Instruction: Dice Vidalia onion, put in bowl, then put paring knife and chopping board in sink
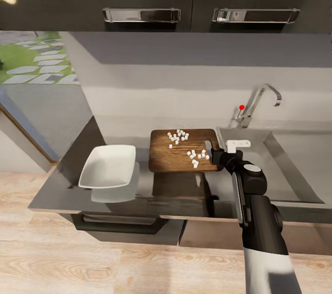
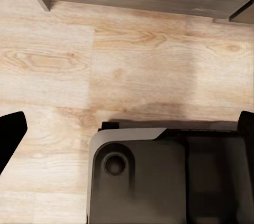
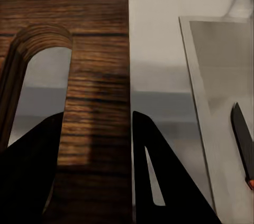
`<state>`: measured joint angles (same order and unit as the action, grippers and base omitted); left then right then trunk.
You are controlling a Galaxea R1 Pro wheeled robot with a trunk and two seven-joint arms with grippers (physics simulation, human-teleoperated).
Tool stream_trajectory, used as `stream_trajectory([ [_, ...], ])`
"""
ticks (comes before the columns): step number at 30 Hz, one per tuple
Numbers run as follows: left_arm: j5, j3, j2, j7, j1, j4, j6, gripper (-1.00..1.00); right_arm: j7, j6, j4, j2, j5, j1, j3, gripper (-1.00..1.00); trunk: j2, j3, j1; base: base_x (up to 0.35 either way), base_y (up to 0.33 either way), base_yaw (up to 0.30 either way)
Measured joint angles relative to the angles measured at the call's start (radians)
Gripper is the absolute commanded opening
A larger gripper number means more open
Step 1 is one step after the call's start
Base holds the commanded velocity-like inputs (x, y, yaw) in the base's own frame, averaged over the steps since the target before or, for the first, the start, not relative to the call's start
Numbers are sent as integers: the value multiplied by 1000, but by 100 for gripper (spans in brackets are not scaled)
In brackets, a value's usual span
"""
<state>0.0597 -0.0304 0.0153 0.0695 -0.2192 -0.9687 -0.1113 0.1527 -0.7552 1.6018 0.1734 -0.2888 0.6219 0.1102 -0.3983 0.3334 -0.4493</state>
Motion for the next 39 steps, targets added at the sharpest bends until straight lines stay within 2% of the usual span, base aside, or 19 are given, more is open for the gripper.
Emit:
stream_trajectory([
  [39, 0, 0, 0, 0, 0, 0, 0, 100, 0, 0, -2, 0, -2, 0, -6, -100, 0, -62, 0, 22, 299, 0],
])
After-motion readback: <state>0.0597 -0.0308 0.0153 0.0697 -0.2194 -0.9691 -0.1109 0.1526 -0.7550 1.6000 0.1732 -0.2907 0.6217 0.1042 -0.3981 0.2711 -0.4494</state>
